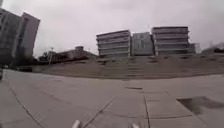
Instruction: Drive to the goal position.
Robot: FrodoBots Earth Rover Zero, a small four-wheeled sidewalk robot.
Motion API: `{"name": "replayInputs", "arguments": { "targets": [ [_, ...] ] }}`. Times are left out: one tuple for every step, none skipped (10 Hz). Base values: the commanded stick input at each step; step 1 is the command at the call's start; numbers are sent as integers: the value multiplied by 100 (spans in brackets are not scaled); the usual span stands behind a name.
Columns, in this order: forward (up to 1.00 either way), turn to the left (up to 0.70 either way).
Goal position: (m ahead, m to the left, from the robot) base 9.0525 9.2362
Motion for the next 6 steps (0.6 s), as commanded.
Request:
{"name": "replayInputs", "arguments": {
  "targets": [
    [70,6],
    [70,3],
    [70,2],
    [70,2],
    [70,1],
    [70,0]
  ]
}}
